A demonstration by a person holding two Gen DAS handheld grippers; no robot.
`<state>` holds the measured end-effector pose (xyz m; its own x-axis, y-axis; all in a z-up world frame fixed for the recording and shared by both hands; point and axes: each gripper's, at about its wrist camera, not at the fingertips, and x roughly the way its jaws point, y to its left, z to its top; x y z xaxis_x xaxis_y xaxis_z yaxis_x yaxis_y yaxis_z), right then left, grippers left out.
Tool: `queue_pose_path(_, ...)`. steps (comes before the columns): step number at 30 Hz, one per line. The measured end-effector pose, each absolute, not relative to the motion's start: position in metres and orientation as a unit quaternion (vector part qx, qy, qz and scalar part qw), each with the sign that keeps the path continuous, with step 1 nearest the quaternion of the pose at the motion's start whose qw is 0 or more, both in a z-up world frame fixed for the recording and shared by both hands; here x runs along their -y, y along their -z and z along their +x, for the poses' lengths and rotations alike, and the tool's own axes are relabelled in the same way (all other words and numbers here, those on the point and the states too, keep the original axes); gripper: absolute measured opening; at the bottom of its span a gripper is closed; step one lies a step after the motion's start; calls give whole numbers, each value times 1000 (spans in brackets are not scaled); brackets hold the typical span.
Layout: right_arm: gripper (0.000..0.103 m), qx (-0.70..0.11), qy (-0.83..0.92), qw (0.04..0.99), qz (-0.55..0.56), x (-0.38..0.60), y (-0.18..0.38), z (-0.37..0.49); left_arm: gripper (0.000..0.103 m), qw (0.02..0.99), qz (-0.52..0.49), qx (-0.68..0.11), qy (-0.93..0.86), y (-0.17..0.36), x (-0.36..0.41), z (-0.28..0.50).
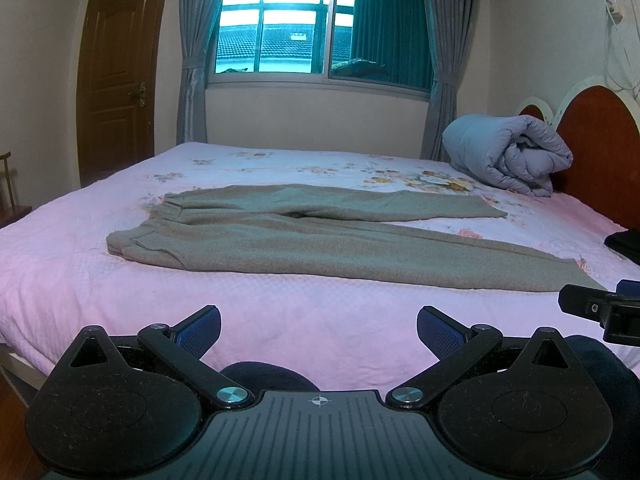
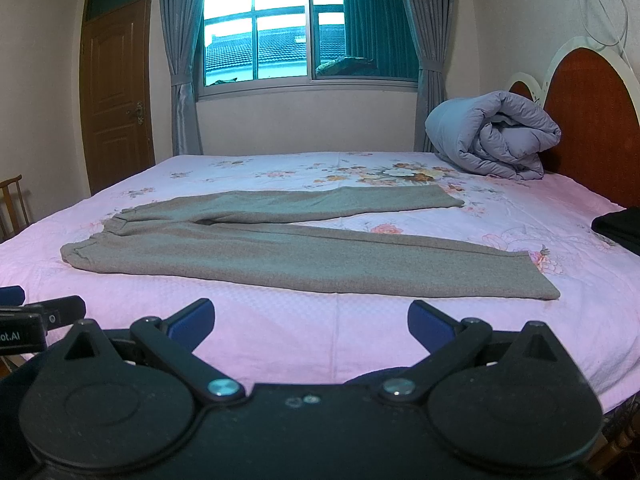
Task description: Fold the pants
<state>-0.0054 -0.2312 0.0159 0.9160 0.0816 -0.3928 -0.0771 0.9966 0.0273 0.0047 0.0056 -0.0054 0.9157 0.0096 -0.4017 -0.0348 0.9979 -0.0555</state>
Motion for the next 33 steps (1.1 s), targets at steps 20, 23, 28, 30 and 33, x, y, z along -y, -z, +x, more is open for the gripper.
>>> queue_pose_path(20,97,-205,-38,978,6,235,-13,-6,103,977,-30,-211,-12,12,-10,7)
queue_pose_path(23,97,-204,-39,978,9,236,-15,-6,103,976,-38,-212,-12,10,-12,7)
queue_pose_path(28,97,-205,-37,978,29,243,-20,1,103,971,-56,-232,-16,7,-21,18)
queue_pose_path(30,97,-207,-33,977,31,246,-22,8,103,972,-49,-229,-26,4,-24,24)
queue_pose_path(33,97,-200,-28,979,19,246,-28,25,103,974,-52,-216,-35,-4,-34,38)
